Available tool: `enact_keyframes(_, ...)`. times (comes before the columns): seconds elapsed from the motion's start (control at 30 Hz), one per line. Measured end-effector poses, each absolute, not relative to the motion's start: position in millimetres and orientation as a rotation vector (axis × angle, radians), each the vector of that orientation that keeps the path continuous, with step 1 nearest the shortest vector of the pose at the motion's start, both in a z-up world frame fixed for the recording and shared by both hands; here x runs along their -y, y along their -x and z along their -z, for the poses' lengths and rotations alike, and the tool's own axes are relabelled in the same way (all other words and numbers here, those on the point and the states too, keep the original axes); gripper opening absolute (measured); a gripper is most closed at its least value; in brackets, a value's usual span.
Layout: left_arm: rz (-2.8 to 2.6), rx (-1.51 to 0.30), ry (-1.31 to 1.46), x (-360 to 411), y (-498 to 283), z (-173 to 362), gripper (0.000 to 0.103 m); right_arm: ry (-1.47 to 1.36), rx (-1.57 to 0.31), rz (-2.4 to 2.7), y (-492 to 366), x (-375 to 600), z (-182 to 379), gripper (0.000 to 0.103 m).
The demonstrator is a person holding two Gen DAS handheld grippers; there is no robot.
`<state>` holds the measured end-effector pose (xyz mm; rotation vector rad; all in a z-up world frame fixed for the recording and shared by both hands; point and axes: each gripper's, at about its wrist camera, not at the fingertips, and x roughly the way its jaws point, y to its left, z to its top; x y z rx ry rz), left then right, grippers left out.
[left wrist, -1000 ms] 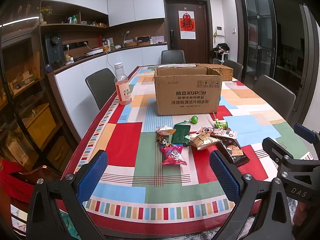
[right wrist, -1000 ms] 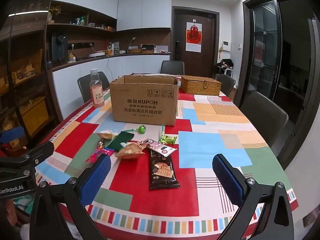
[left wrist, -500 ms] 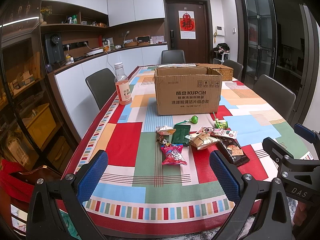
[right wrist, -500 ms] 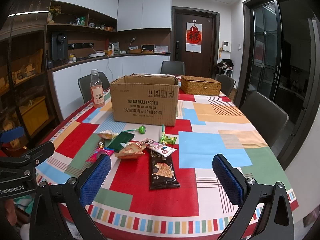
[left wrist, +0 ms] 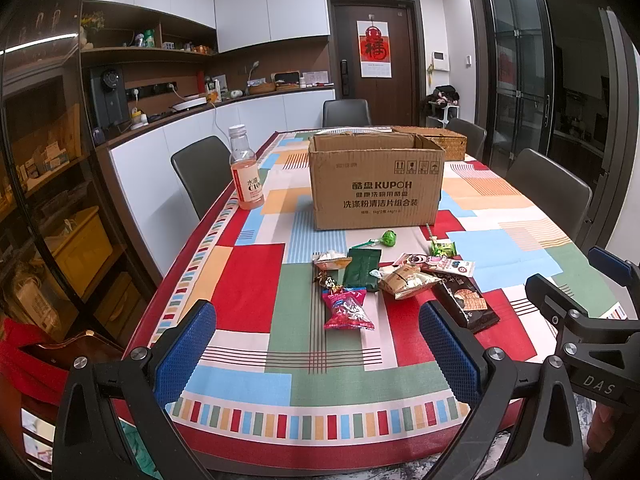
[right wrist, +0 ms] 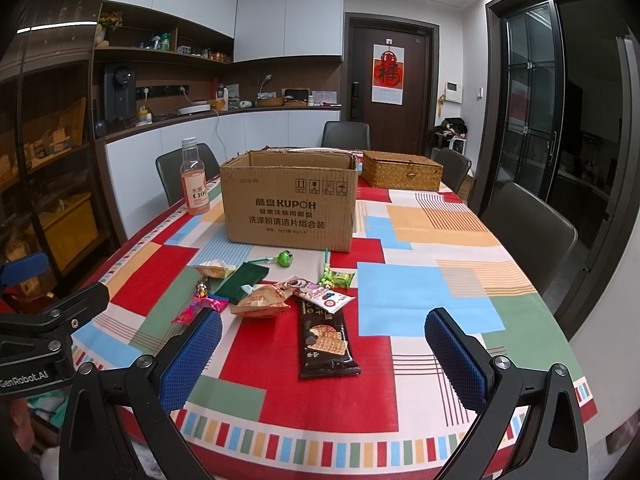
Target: Organize snacks
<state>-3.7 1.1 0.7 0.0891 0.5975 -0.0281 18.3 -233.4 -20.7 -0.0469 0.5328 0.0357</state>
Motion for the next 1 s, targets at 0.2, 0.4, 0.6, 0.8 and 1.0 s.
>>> enact_keyframes(0.2, 0.028, -0.598, -0.089, -1.1, 3.8, -0.6, 0.103, 0.047, -0.533, -0.036, -18.2, 233.6, 20.6, 0.102)
enact_keyframes(0.4, 0.028, -0.598, -0.09, -1.1, 3.7, -0.6, 0.103, 0.047, -0.533, -0.036, -18.0, 233.2, 20.5, 0.102)
enact_keyframes(0.6, 0.025, -0.595, -0.092, -2.3, 4.1, -1.5, 0.103, 0.045, -0.531, -0.037, -17.9, 228.3, 16.0, 0.102)
enact_keyframes(0.8, 0.002, -0.591, -0.098, -8.0, 6.8, -6.7, 0.103, 0.043, -0.524, -0.042, -17.1, 230.2, 15.9, 0.102)
enact_keyframes(1.0, -0.008, -0.609, -0.087, -10.3, 0.7, -5.3, 0.103, 0.071, -0.517, -0.053, -20.2, 227.0, 10.9, 0.102)
